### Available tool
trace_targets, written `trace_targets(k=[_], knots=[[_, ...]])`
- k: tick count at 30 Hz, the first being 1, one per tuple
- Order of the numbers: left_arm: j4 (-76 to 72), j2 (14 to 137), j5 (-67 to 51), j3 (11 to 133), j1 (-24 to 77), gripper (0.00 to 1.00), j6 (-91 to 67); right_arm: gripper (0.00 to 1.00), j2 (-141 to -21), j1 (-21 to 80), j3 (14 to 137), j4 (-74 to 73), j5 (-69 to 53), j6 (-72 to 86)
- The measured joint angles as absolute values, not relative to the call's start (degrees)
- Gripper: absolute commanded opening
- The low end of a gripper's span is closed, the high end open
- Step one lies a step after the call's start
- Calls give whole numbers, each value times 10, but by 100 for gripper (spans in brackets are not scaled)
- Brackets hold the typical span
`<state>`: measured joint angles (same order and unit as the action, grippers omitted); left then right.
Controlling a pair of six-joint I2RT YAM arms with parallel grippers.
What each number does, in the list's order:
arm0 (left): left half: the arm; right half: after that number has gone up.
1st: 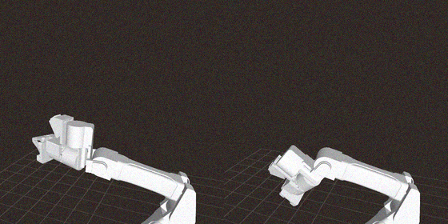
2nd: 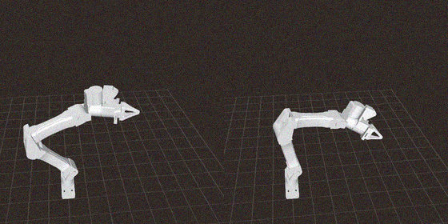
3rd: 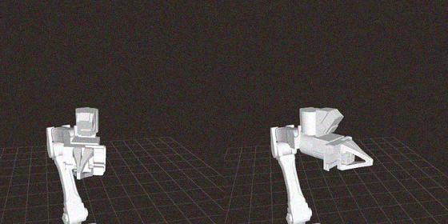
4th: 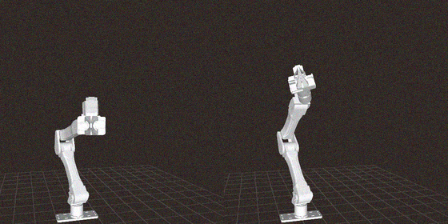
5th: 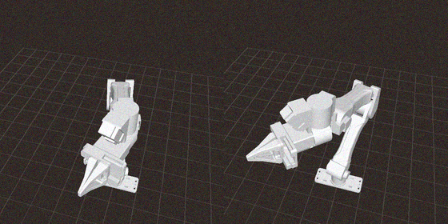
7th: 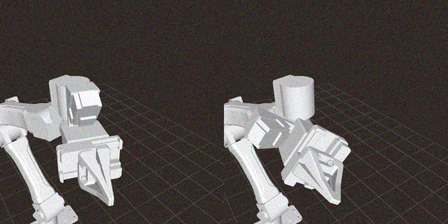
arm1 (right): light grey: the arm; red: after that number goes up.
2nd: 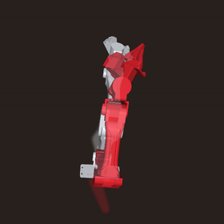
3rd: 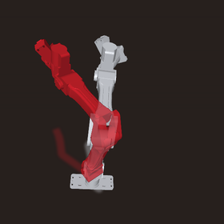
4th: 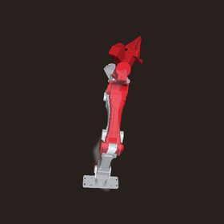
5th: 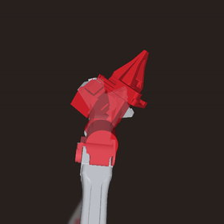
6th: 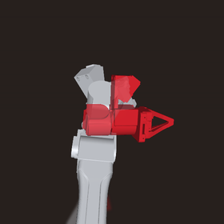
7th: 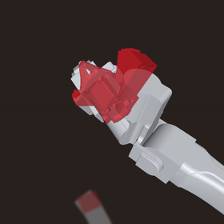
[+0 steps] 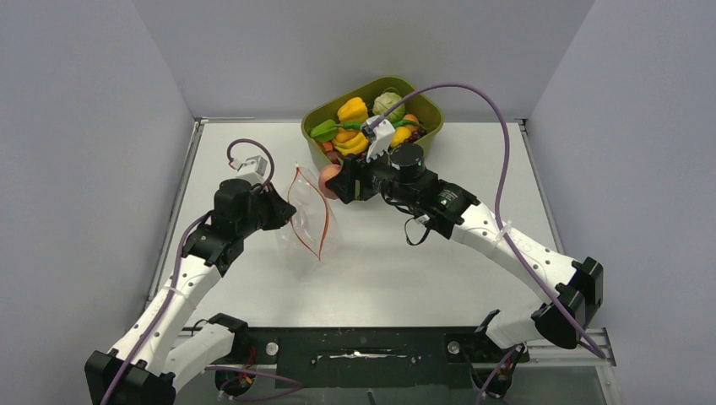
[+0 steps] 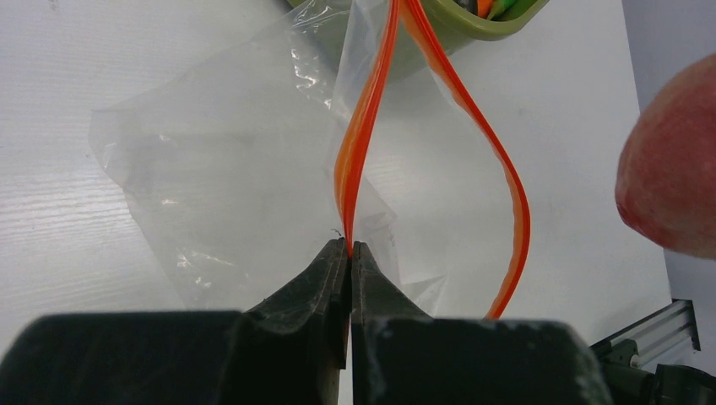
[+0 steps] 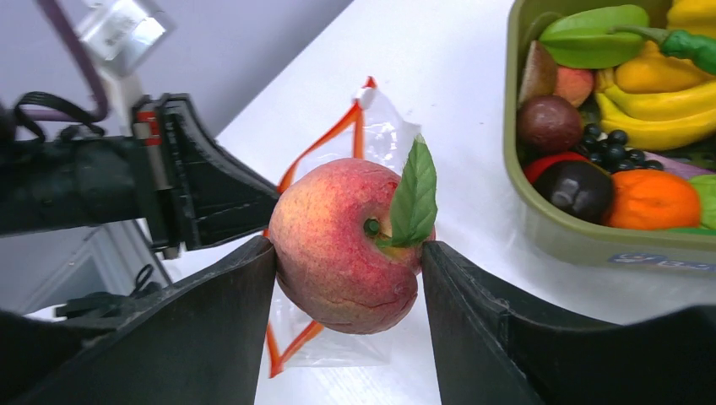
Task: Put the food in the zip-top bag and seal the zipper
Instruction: Place the fake fruit in the zipper food storage bag.
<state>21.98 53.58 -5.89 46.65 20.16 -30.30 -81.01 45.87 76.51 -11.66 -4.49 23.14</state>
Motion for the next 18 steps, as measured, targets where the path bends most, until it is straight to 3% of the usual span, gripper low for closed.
trace_targets(k=[7,18], knots=[[219,536,-80,467,202,0,-325,38,-798,506,749,-83,-43,275],[223,517,-109,469,197,0,-346,38,-903,545,781,-134,3,290]])
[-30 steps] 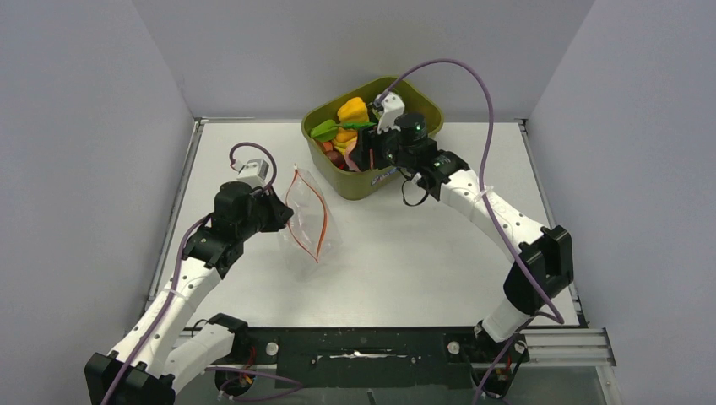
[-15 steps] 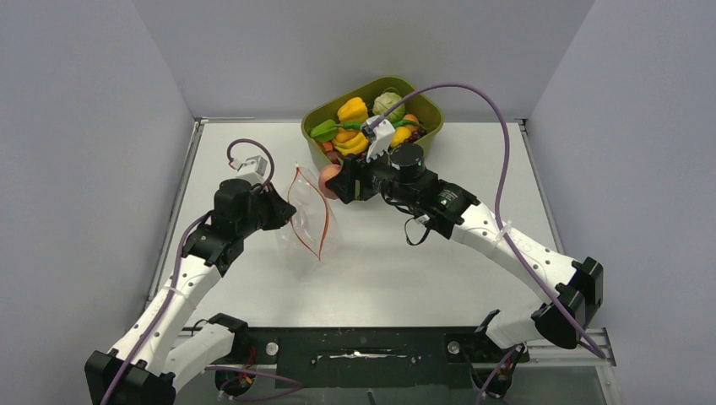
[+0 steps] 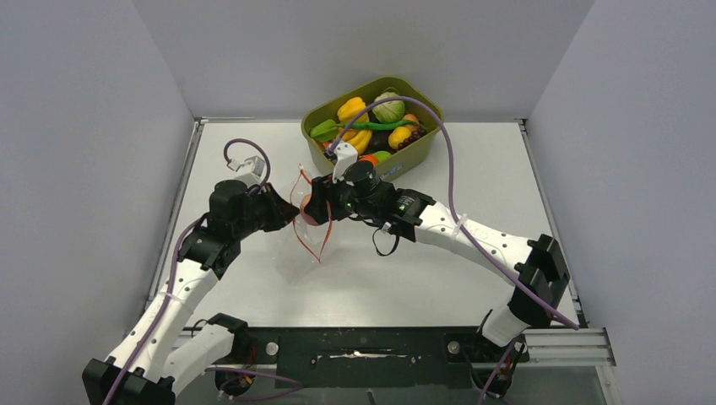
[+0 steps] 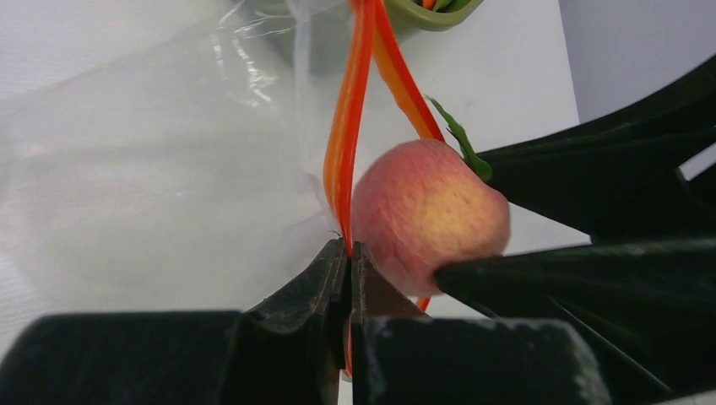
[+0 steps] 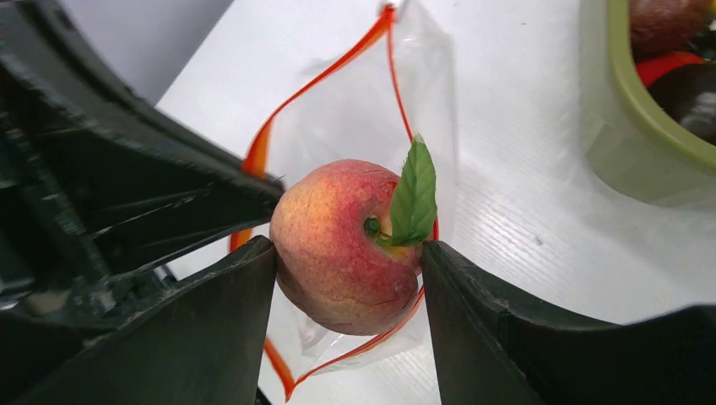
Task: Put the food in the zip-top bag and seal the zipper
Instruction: Place the fake fruit in the zipper food storage bag.
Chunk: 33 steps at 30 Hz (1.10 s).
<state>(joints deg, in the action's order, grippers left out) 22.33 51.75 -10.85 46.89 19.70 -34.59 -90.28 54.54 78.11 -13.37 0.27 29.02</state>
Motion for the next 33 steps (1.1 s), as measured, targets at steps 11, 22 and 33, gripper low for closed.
trace_targets(k=[11,22,33], knots=[[200,497,-155,469,199,0,-372,64,-940,548,795,-178,73,292],[199,484,-150,463,199,0,-373,74,-892,548,799,-190,46,296],[199,479,-148,456,199,0,-373,49,-843,547,746,-176,32,307]])
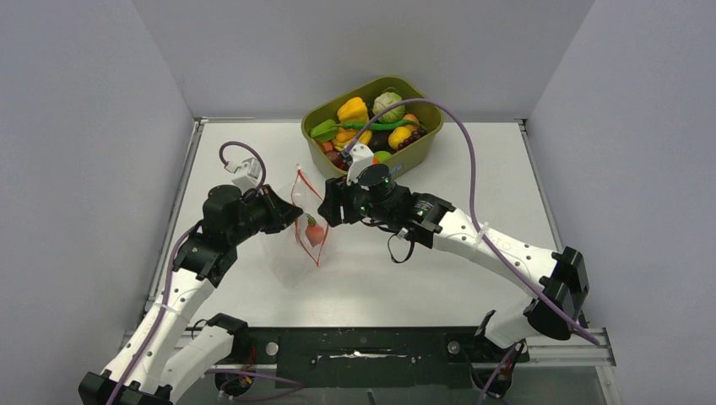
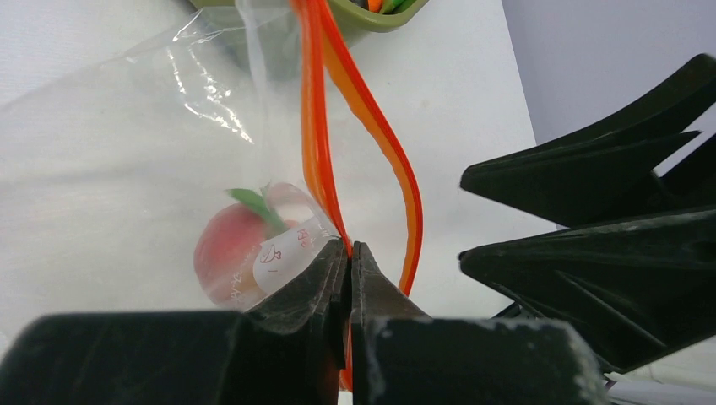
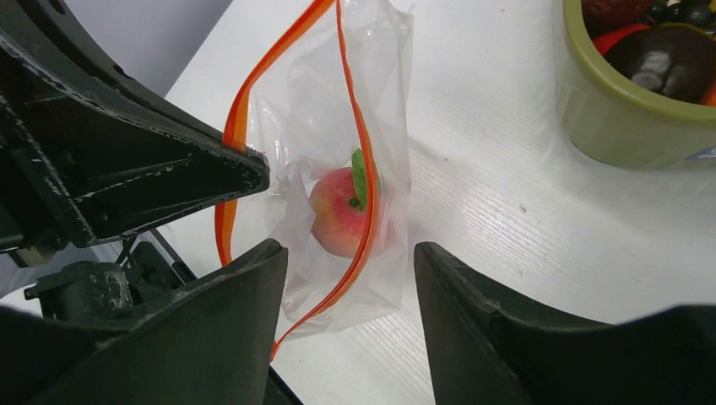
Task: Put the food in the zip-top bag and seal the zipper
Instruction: Place the fake fruit in the zipper food storage bag.
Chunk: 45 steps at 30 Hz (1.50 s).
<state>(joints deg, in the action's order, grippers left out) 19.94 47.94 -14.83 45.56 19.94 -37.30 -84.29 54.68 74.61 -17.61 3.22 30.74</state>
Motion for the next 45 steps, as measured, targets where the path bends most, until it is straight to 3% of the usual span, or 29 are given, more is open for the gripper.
trace_targets(k=[2,6,8,25,32,39,45], knots=[[199,479,-148,456,199,0,-373,43,-853,547,739,-171,27,312],[199,476,-148,455,199,0,-373,10,-888,547,738,-163,21,323],[199,473,-148,453,199,0,-373,0,-903,547,738,-164,20,327],[405,554,66,587,200,0,-248,4,-853,564,744,-106,15,333],[366,519,-14,559,201,0,-235,17,-887,564,741,-91,3,335],[328,502,-44,500,201,0,-216,40,-885,559,733,-90,5,309],[296,490,-71,464,201,0,-196,48,-866,533,732,-94,10,257]])
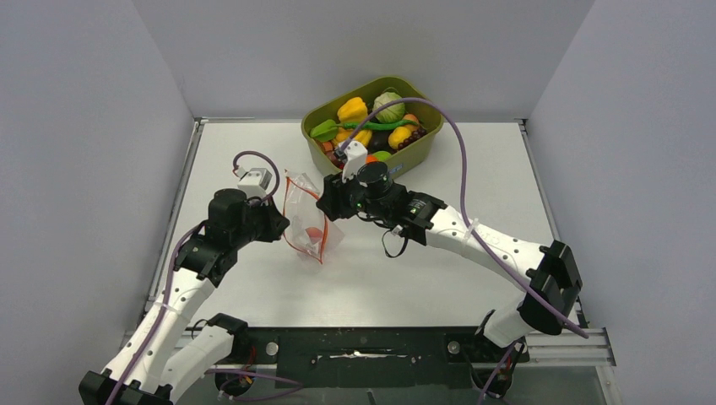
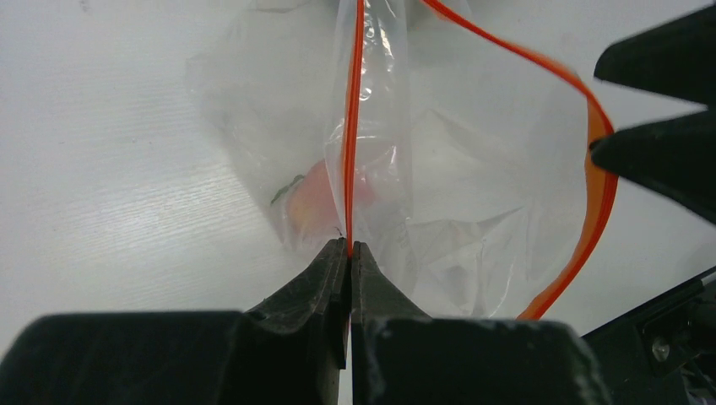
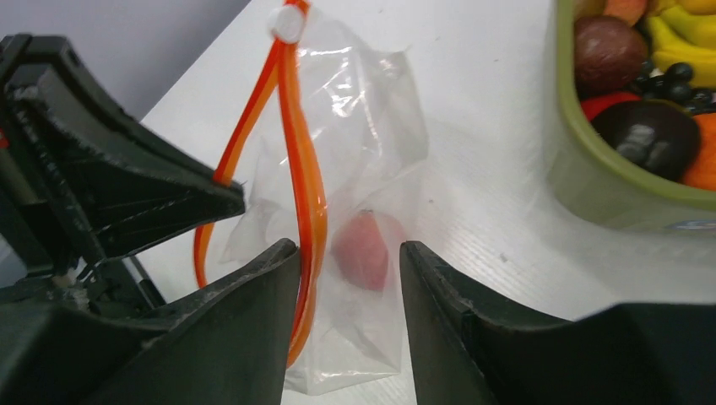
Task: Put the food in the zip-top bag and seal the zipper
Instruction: Place the fake fruit in the zipper food storage bag, then pick up the fake vegetable from the bin.
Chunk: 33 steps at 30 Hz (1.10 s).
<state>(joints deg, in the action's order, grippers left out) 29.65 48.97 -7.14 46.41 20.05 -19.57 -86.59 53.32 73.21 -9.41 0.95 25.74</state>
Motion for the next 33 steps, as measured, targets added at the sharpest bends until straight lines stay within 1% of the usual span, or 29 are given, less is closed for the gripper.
trace_targets(k=[4,9,14,23,28,33], knots=[[269,467,-87,432,201,0,-188,53,-865,504,741,-99,19,213],[255,456,-97,417,201,0,-185,53,-876,469,772,-119,32,154],[239,447,-108,412,201,0,-181,53,-935,438,872,-139,51,73],[233,442,-123,407,201,0,-177,51,-1039,394,965,-157,70,-58],[231,435,-127,406,201,0,-177,51,-1083,367,983,-156,57,-112],[229,429,-129,406,201,0,-177,50,-1128,340,1021,-155,7,-162]])
